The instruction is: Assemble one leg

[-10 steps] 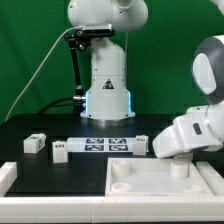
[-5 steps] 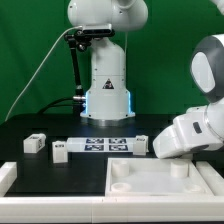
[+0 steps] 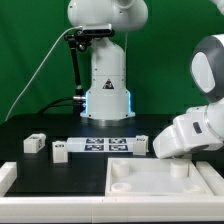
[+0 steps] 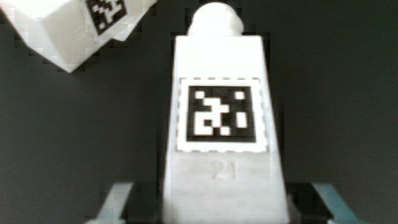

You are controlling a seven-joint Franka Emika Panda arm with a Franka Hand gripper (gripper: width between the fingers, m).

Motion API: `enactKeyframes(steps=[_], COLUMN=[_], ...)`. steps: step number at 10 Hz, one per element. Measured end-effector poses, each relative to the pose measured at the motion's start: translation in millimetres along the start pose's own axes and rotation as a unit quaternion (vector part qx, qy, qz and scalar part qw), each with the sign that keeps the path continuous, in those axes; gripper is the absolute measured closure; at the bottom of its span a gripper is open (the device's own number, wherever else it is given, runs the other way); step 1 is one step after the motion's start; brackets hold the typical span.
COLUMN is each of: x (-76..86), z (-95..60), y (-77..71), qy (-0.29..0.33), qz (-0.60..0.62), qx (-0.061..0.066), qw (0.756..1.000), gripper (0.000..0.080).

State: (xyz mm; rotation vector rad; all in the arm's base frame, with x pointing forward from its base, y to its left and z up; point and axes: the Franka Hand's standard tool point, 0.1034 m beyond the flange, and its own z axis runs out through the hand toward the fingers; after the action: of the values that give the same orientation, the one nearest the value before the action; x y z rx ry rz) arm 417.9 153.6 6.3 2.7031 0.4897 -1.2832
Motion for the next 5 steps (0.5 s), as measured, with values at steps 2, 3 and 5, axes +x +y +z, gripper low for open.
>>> enactKeyframes(steps=[2,3,5], x=[-14.5,-33.0,-56.8], z=[-18.5,-36.2,-69.7], y=[7.0,11.8,23.0], qy=[-0.008,-0.014,0.001], qz=[-0.013,-0.013,-0.016], qx=[0.001,-0.001,-0.001], qw=[1.0,1.0,1.0], gripper=[0.051,0.0509,0.0508])
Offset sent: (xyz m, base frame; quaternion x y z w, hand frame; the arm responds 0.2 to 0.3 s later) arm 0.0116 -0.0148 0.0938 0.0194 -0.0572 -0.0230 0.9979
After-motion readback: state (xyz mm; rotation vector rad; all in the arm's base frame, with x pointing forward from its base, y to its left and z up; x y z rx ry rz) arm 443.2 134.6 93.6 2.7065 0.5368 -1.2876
